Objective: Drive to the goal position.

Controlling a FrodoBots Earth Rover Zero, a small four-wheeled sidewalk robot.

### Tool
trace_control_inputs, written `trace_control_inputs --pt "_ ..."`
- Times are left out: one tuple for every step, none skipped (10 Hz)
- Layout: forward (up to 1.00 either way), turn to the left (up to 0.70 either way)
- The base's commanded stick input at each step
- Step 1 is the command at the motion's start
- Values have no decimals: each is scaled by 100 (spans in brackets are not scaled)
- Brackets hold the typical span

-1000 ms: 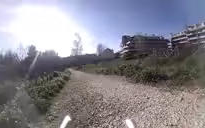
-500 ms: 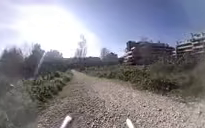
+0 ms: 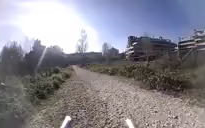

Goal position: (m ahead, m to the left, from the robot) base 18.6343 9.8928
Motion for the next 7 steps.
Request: trace_control_inputs --pt "50 0" --pt "50 0" --pt "50 0" --pt "50 0" --pt "50 0" --pt "50 0" --pt "50 0"
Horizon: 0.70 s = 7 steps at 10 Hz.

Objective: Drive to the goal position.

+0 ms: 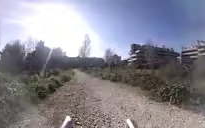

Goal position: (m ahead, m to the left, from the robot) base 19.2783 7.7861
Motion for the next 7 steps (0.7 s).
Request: trace_control_inputs --pt "50 0" --pt "50 0" --pt "50 0" --pt "50 0" --pt "50 0" --pt "50 0" --pt "50 0"
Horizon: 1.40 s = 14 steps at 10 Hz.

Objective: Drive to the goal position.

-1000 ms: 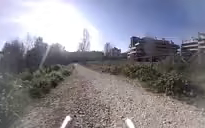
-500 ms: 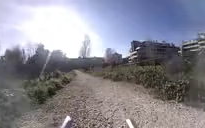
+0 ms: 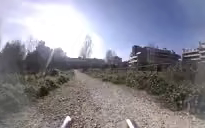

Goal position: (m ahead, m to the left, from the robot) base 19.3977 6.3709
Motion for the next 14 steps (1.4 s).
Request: trace_control_inputs --pt "50 0" --pt "50 0" --pt "50 0" --pt "50 0" --pt "50 0" --pt "50 0" --pt "50 0" --pt "50 0" --pt "50 0" --pt "50 0" --pt "50 0" --pt "50 0" --pt "50 0" --pt "50 0"
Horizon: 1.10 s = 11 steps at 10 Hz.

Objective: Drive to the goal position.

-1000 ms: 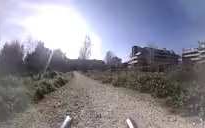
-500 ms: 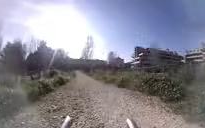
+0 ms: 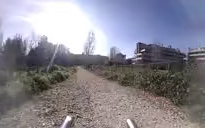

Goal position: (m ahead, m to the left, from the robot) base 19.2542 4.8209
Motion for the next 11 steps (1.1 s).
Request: trace_control_inputs --pt "50 0" --pt "50 0" --pt "50 0" --pt "50 0" --pt "50 0" --pt "50 0" --pt "50 0" --pt "50 0" --pt "50 0" --pt "50 0" --pt "50 0"
